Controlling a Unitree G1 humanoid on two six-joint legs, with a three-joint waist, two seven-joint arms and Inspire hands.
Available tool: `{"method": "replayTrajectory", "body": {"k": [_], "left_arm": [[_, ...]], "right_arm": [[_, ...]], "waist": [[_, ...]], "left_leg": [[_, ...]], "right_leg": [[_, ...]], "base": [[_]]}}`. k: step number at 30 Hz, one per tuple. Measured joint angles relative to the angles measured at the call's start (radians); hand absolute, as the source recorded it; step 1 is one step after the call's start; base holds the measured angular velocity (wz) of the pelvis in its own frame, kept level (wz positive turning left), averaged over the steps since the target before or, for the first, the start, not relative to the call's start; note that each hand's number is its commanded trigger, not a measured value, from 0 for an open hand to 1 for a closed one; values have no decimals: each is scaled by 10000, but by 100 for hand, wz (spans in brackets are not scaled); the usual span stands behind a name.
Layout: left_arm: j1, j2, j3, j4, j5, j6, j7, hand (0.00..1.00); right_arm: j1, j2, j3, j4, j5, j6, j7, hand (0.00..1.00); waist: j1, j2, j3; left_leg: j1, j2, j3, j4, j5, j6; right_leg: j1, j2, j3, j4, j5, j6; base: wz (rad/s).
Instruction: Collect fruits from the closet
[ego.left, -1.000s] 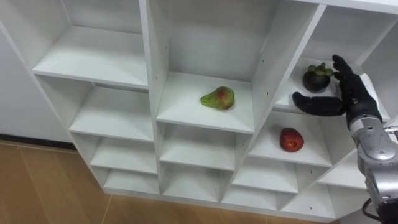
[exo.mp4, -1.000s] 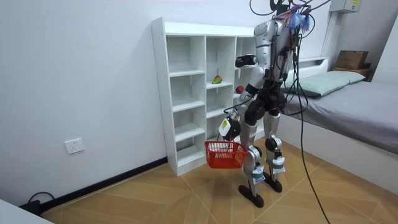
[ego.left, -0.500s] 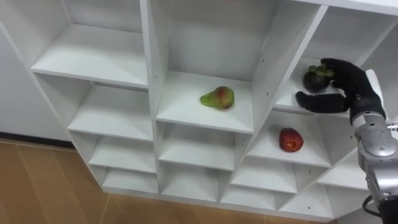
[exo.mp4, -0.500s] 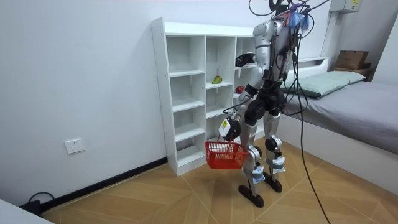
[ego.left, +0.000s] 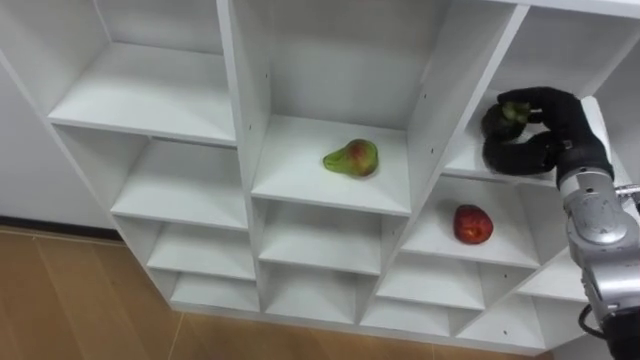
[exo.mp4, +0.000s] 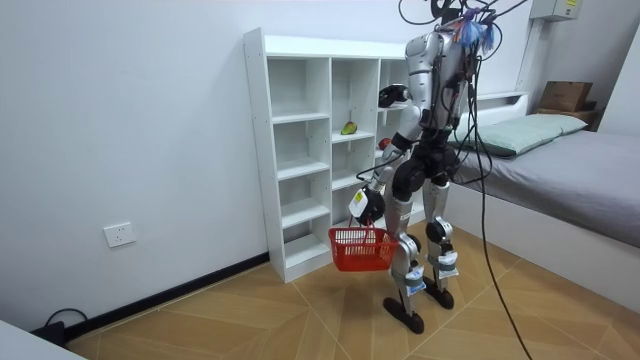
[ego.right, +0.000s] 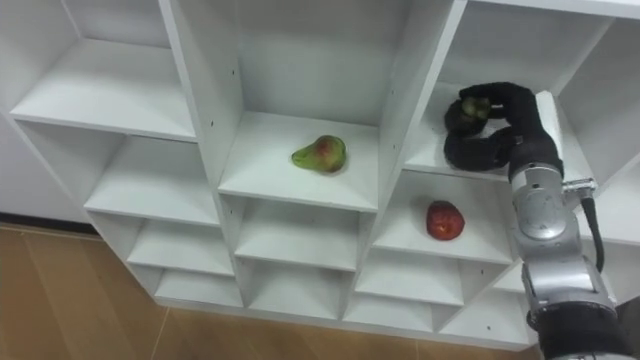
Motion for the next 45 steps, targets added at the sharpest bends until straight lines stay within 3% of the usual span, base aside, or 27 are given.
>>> {"method": "replayTrajectory", "body": {"k": [15,22,27,34,45], "left_arm": [[46,-31,-20,1,-4,-32,51,100],[35,-144,-20,3,-58,-139,539,100],[54,-383,-20,5,-78,-307,798,100],[-122,-395,-172,4,-171,-599,849,100],[-280,-406,-396,243,-1784,-732,1324,100]], "right_arm": [[193,152,238,-355,913,-1,353,100],[1267,557,250,-1923,1280,-68,144,100],[2196,834,164,-3087,1280,-104,144,100],[3084,1038,278,-4154,1263,-113,188,100],[4272,1159,628,-5165,1222,29,480,100]], "waist": [[-19,115,2],[-47,265,-42],[-171,268,-46],[-350,362,-103],[-608,550,-87]], "left_leg": [[57,-3,16,-9,0,1],[80,-1,24,-10,1,2],[50,21,256,-10,1,2],[49,59,572,-16,0,3],[27,178,1102,-116,2,-2]], "right_leg": [[83,-1,-3,14,1,0],[72,-6,-1,8,0,1],[17,-17,74,8,0,1],[-133,-14,317,73,7,9],[-423,43,660,220,33,-20]], "base": [[0],[0],[-4],[-11],[-10]]}}
